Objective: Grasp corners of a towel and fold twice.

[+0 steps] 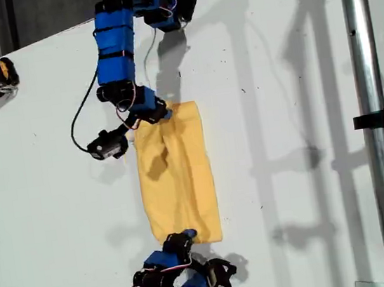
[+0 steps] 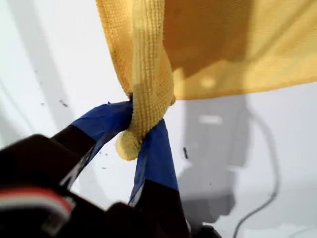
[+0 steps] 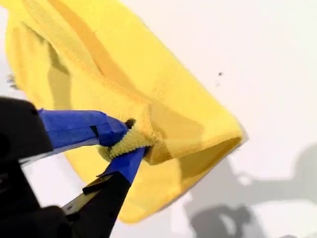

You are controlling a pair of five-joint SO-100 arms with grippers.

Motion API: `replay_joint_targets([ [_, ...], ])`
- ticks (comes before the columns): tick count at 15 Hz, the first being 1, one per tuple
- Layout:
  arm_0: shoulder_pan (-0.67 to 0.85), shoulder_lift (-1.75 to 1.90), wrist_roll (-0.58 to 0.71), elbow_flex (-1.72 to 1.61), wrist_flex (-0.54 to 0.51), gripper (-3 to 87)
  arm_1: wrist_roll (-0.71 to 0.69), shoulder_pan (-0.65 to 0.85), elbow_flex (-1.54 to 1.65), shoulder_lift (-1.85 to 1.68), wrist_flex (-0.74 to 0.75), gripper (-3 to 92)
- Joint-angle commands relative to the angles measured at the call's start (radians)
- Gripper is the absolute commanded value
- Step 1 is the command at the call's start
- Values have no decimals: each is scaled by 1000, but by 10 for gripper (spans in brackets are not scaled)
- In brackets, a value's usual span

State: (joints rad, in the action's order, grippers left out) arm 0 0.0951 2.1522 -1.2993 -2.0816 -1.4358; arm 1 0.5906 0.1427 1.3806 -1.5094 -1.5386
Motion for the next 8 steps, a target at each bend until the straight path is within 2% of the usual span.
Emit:
replay_joint_targets([
  [1, 175, 133, 109, -69, 31, -8, -63, 144, -18, -55, 34, -1],
  [5, 403, 189, 285, -124, 95, -8, -161, 342, -18, -14, 195, -1],
  [8, 512, 249, 385, -120, 152, -8, -199, 442, -26, 17, 362, -1],
])
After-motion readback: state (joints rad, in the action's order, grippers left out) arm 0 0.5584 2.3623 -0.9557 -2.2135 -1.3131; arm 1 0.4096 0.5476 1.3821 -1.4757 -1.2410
